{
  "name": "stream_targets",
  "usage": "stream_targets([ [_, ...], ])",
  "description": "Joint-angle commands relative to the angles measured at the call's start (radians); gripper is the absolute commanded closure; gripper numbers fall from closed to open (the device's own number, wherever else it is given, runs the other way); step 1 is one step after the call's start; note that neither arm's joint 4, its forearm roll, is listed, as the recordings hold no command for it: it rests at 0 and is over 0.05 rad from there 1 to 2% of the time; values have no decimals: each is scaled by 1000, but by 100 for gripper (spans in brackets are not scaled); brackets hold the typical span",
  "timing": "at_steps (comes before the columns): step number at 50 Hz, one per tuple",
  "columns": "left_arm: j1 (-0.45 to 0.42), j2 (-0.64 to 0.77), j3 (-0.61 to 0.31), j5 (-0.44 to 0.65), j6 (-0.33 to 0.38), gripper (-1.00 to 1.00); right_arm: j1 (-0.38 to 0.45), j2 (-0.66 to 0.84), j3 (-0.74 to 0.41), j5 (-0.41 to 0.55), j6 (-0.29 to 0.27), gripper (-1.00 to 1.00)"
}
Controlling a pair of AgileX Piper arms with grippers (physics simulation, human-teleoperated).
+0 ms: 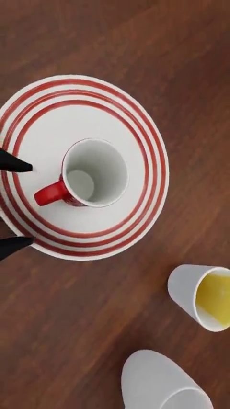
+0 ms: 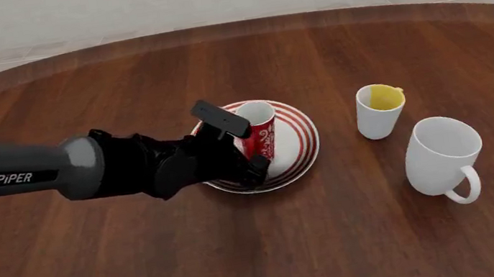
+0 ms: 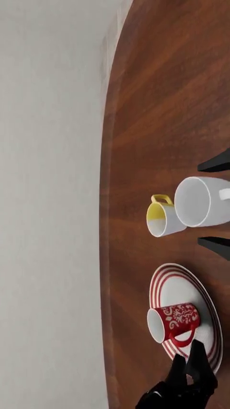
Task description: Pick up the red mug and put it on the plate
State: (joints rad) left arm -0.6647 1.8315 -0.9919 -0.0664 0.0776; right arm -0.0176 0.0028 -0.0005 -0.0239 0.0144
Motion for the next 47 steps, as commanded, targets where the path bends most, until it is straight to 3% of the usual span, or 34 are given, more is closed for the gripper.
stream_targets([
  [1, -13, -83, 36, 26, -3, -100, 3, 0, 0, 0, -3, -100],
  [24, -49, -268, 100, 90, 4, -100, 5, -1, 0, -2, -10, -100],
  [47, -122, -564, 151, 219, 3, -100, 6, -1, 0, -2, -18, -100],
])
